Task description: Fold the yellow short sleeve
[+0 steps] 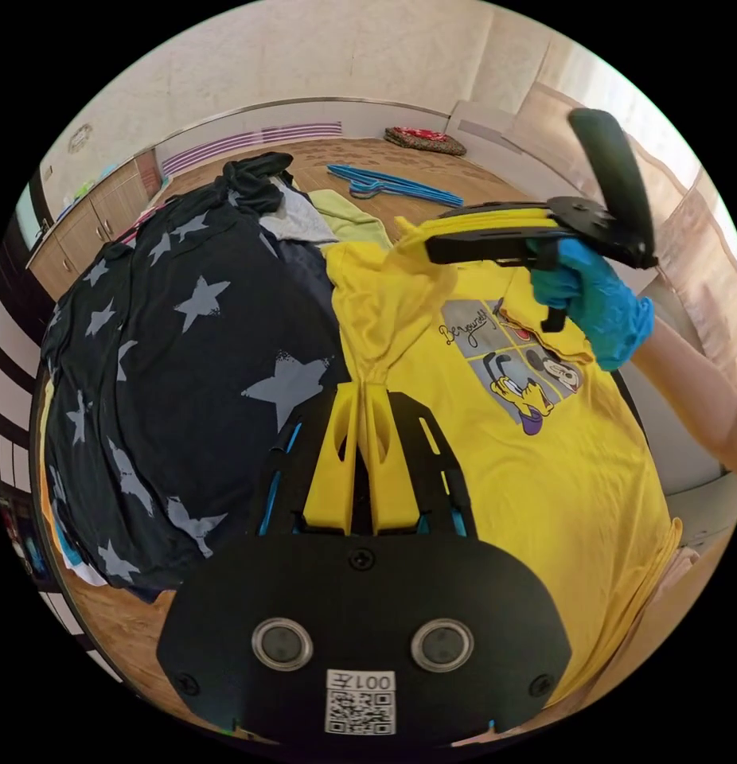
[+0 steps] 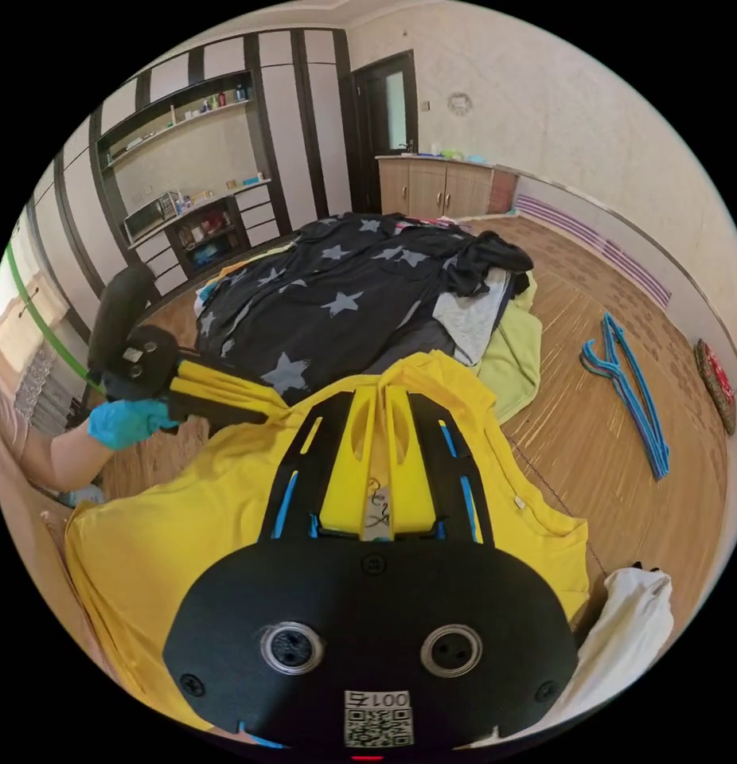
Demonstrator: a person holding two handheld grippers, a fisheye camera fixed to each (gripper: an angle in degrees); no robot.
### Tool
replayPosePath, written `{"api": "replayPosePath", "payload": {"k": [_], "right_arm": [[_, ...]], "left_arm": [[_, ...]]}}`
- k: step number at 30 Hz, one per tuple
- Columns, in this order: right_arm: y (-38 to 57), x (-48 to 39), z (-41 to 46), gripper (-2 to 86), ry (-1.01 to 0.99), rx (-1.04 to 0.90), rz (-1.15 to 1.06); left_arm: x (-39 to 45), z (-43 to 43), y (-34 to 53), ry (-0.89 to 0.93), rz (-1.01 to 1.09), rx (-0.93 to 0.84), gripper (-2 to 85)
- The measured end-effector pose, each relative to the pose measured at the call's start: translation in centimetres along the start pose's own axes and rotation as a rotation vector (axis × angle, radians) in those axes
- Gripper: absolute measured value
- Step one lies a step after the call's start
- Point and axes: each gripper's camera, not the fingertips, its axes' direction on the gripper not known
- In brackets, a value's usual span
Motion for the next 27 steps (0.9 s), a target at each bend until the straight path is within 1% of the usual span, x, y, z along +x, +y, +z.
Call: {"api": "replayPosePath", "payload": {"k": [3,6,9,10,11,13,14,15,19,20,23,27], "right_arm": [[1.8,-1.6,-2.6,0.8,-0.004,0.001,-0.039],[3.8,-3.4,-3.9,0.9,-0.055,-0.035,-0.072],[6.1,-4.7,-2.9,1.2,-0.063,-0.170,-0.122],[6.9,-4.8,-2.4,1.4,-0.081,-0.219,-0.124],[7.4,-4.9,-2.1,1.7,-0.145,-0.255,-0.136],[7.7,-5.0,-2.2,2.2,-0.239,-0.287,-0.157],[7.7,-5.0,-2.6,2.4,-0.243,-0.288,-0.163],[7.7,-4.9,-2.7,2.5,-0.228,-0.285,-0.166],[6.7,-2.8,-2.9,3.0,0.007,-0.251,-0.069],[6.4,-2.1,-2.4,3.7,0.081,-0.257,-0.058],[5.8,-0.4,-0.3,6.1,0.219,-0.305,-0.055],[5.2,1.5,2.7,7.8,0.204,-0.393,-0.038]], "left_arm": [[0.1,-0.4,0.3,-0.005,-0.004,0.007,-1.2],[0.2,-0.8,0.6,-0.015,-0.016,0.011,-1.3],[0.2,-0.9,0.9,-0.011,-0.025,0.001,-1.3],[0.3,-0.9,1.0,-0.006,-0.022,-0.004,-1.3],[0.4,-1.1,1.1,-0.011,-0.019,-0.004,-1.3],[0.6,-1.4,1.3,-0.029,-0.007,-0.008,-1.3],[0.8,-1.5,1.4,-0.032,0.000,-0.011,-1.2],[0.8,-1.5,1.4,-0.030,0.005,-0.012,-1.2],[1.2,-1.8,1.8,-0.030,0.021,-0.012,-1.1],[1.4,-1.9,2.0,-0.020,0.027,-0.002,-1.0],[1.9,-2.1,2.2,-0.001,0.064,0.015,-0.3],[2.7,-1.5,2.2,-0.020,0.113,-0.008,0.4]]}}
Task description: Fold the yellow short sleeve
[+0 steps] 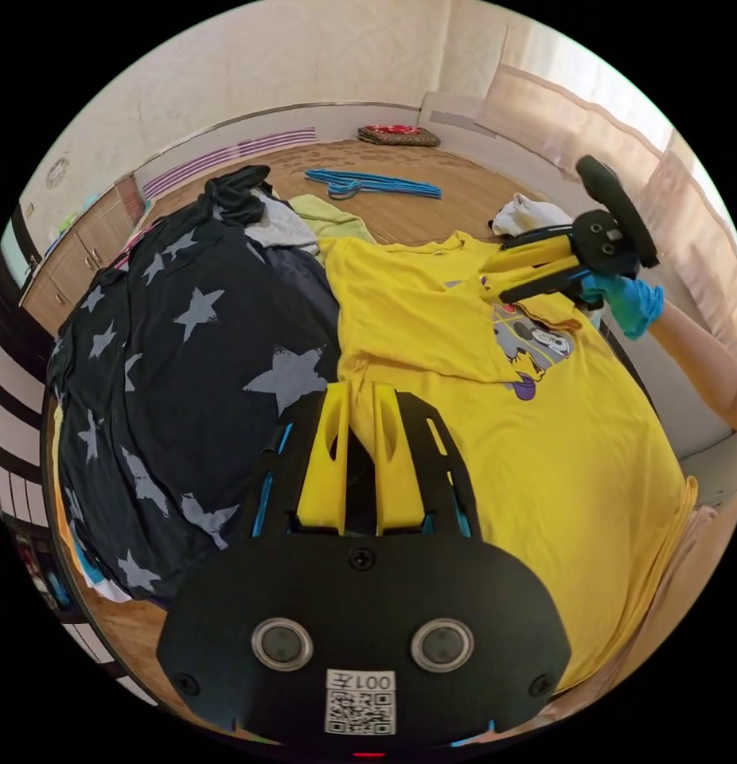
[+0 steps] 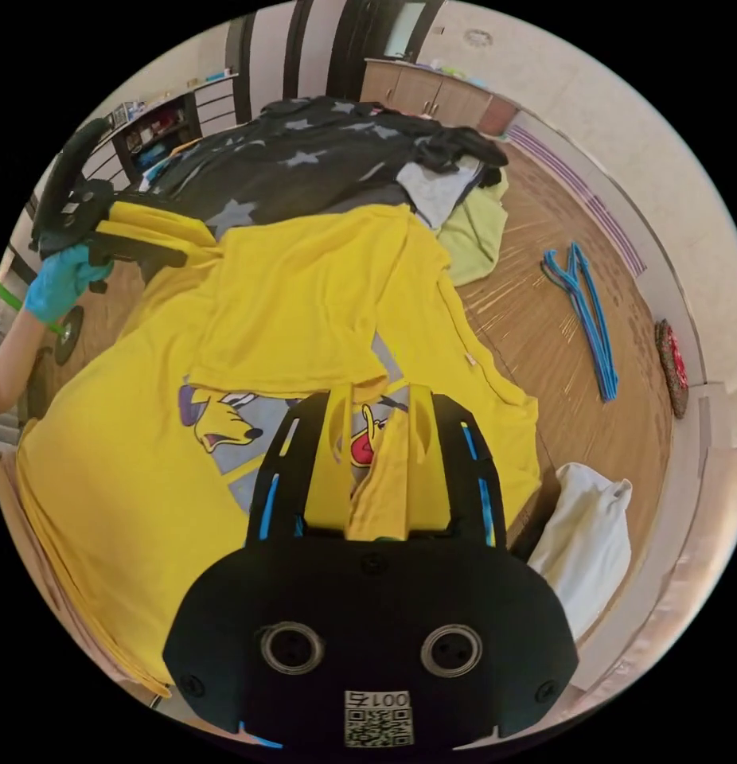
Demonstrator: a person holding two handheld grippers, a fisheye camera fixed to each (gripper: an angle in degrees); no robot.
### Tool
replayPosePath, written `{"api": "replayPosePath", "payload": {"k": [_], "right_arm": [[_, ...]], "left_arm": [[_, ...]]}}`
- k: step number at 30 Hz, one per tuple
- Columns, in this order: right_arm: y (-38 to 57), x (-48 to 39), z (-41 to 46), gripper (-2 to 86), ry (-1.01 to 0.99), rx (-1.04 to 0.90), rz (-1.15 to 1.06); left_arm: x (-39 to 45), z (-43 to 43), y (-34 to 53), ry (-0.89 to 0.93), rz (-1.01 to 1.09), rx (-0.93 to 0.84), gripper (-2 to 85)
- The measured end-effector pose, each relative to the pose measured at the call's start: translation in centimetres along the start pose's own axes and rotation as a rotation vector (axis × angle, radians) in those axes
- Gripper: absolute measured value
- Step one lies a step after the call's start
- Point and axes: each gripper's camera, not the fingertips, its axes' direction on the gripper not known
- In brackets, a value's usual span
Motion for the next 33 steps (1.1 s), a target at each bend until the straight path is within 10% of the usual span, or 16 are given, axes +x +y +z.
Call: {"api": "replayPosePath", "payload": {"k": [33], "right_arm": [[-9.0,8.1,1.9,9.8,-0.243,0.177,0.192]], "left_arm": [[1.8,0.4,1.3,-0.061,0.089,0.008,1.3]]}}
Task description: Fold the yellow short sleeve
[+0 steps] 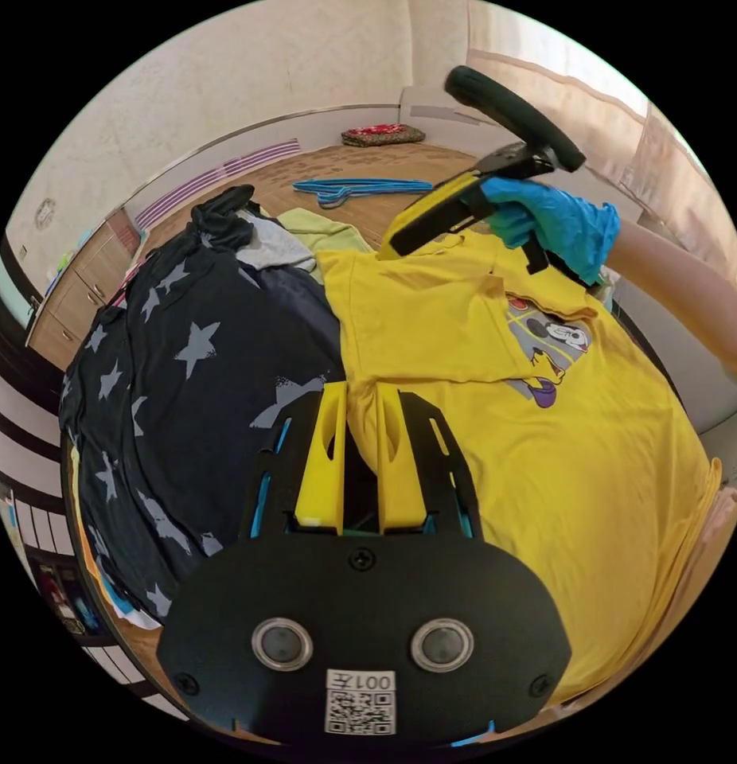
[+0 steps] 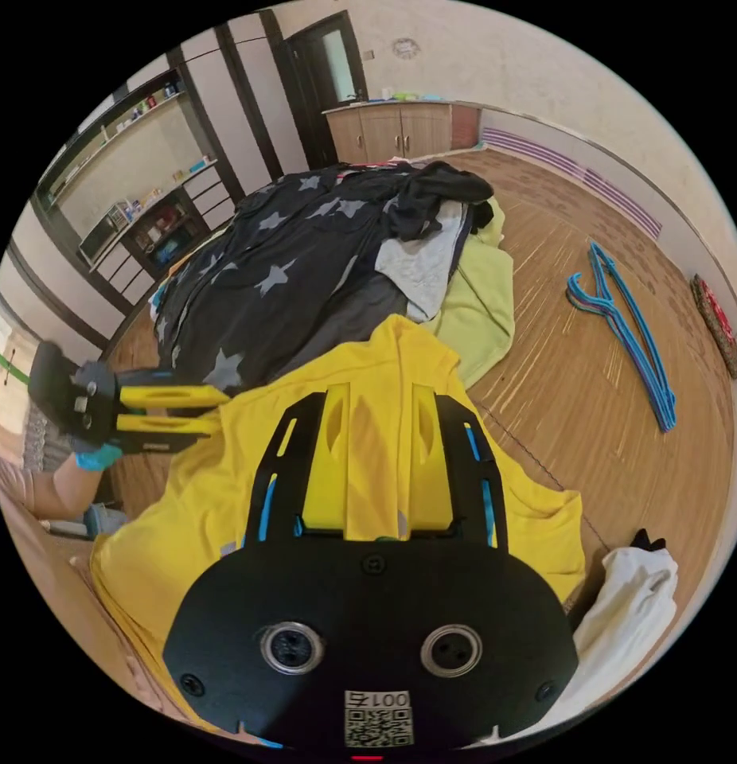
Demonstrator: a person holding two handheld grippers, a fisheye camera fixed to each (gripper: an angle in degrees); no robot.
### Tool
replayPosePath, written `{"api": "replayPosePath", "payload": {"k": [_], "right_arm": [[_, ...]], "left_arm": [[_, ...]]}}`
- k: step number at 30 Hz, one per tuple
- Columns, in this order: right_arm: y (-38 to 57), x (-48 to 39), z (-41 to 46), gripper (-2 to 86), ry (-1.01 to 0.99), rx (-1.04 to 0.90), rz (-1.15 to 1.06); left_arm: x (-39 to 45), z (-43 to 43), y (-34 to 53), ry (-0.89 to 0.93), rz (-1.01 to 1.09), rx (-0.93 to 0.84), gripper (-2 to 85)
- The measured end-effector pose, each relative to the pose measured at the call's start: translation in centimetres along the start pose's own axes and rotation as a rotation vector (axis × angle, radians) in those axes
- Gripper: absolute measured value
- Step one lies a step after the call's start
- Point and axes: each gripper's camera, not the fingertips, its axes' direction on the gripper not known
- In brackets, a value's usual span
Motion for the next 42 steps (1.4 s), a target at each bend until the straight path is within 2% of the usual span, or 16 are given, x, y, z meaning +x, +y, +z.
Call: {"api": "replayPosePath", "payload": {"k": [6,11,19,25,28,33,37,42], "right_arm": [[-2.4,1.3,2.2,4.8,-0.070,-0.001,0.051],[-3.6,-0.1,1.6,1.3,0.018,0.094,-0.018],[-8.1,0.7,4.1,1.3,-0.050,0.065,-0.023],[-9.4,0.5,4.7,1.6,-0.024,0.030,-0.089],[-8.4,-0.2,3.0,2.4,-0.031,0.061,-0.140],[-6.5,-1.0,3.2,6.2,-0.009,-0.024,-0.175],[-5.8,-1.7,4.0,3.5,-0.007,-0.023,-0.167],[-6.2,-2.0,3.5,1.5,0.001,0.057,-0.146]], "left_arm": [[-1.1,-0.1,1.2,0.046,-0.066,0.058,-0.9],[-2.4,-1.5,3.5,0.055,-0.137,0.129,-1.2],[-4.3,-1.2,6.1,0.063,-0.228,0.131,-1.3],[-5.0,-0.7,7.6,0.111,-0.263,0.120,-1.1],[-4.7,-1.2,7.7,0.105,-0.235,0.128,-0.6],[-3.4,-2.3,7.7,0.060,-0.168,0.147,-0.1],[-2.9,-2.5,7.4,0.029,-0.151,0.130,-0.7],[-3.2,-3.4,8.6,-0.006,-0.249,0.157,-1.3]]}}
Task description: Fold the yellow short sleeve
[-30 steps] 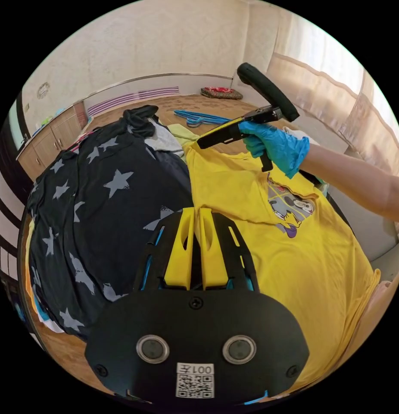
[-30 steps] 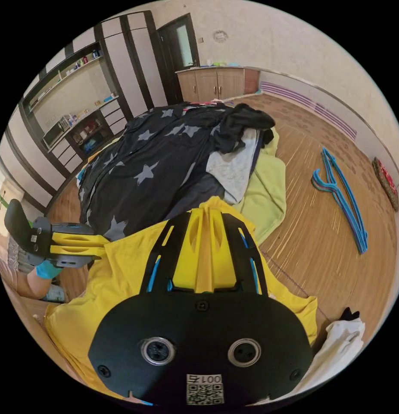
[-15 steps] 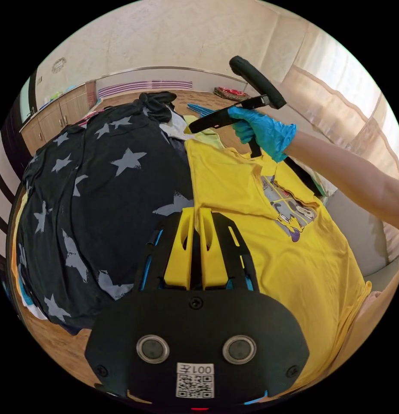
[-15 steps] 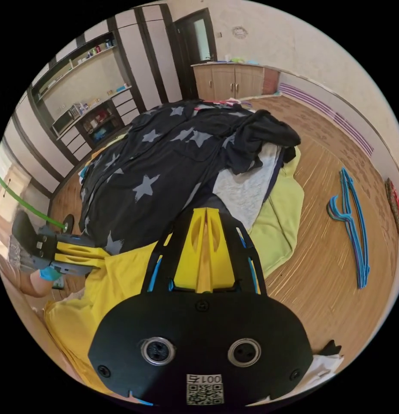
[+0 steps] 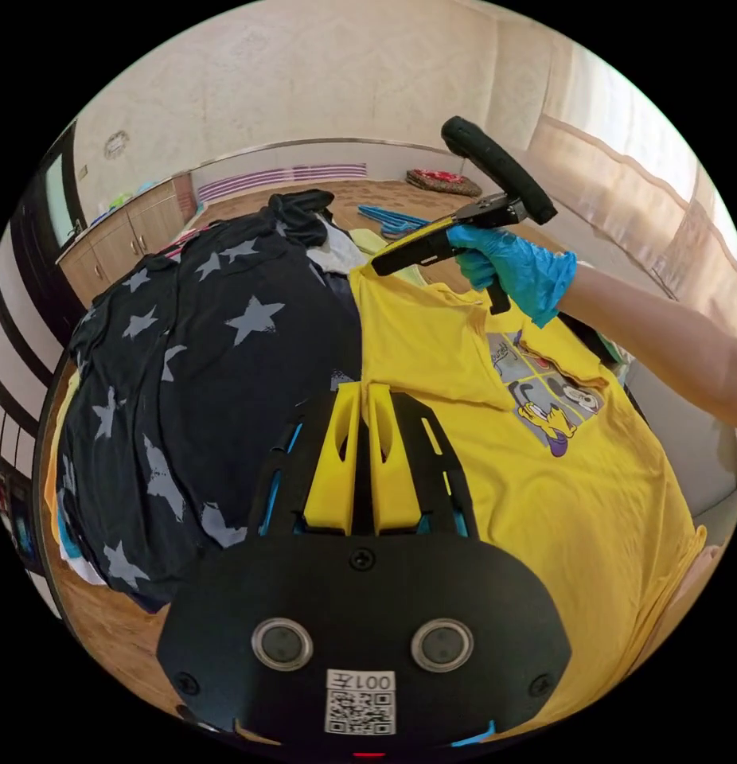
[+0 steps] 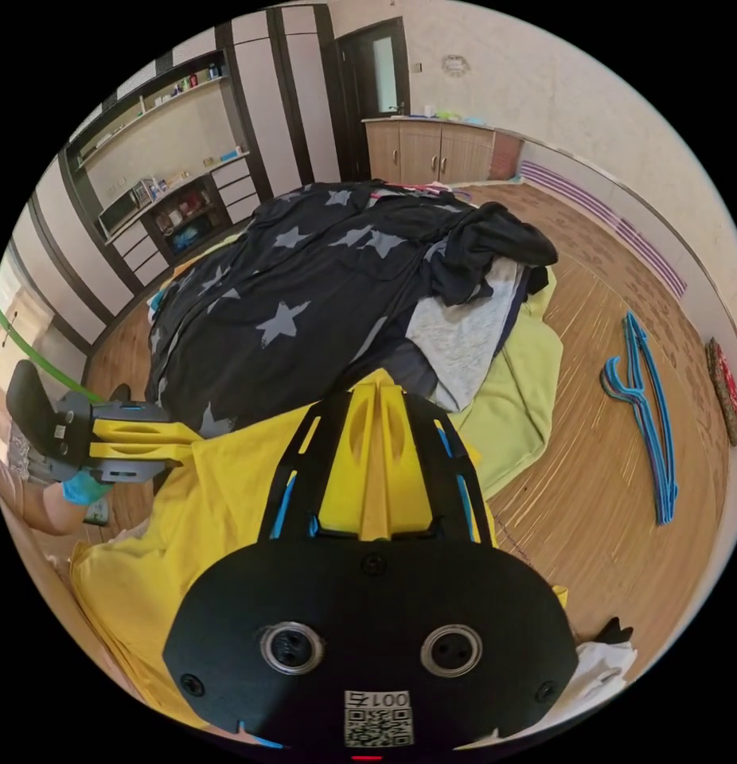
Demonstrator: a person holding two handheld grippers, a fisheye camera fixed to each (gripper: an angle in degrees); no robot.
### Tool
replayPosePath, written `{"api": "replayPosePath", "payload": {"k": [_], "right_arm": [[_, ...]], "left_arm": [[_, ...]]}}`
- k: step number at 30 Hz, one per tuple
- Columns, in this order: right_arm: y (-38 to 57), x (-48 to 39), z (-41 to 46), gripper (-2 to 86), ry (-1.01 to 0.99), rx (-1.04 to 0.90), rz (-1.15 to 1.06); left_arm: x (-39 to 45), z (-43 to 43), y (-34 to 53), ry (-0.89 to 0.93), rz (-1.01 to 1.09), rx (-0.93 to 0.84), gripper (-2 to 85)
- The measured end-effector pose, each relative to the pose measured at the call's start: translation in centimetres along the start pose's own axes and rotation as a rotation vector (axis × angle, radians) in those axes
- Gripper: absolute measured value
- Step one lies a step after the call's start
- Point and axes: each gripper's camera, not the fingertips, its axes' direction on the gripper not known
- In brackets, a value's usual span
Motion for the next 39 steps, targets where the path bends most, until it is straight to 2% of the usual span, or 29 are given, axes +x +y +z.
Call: {"api": "replayPosePath", "payload": {"k": [5,10,13,18,22,31,39], "right_arm": [[0.4,-0.6,1.8,1.2,0.038,-0.114,-0.065],[3.2,0.5,-2.9,1.0,0.075,0.005,-0.004],[5.8,1.0,-5.2,1.2,0.084,-0.005,-0.014],[9.9,0.3,-6.2,3.2,0.075,-0.095,-0.060],[13.5,-1.0,-6.2,5.8,0.049,-0.160,-0.073],[18.3,-1.9,-5.5,3.6,0.023,-0.134,-0.004],[21.4,-3.3,-6.7,1.4,0.070,-0.101,-0.034]], "left_arm": [[-0.2,0.6,0.9,-0.016,-0.062,-0.048,-1.2],[-0.3,-1.6,1.0,0.007,-0.100,-0.036,-0.9],[0.6,-3.5,0.6,-0.047,-0.100,-0.026,-1.2],[4.3,-4.9,-1.7,0.052,-0.020,0.001,-0.9],[8.2,-3.5,-3.8,0.092,0.079,-0.067,-0.3],[11.4,0.6,-6.0,0.100,0.123,-0.244,3.0],[12.2,-0.2,-6.3,0.005,0.162,-0.260,-1.3]]}}
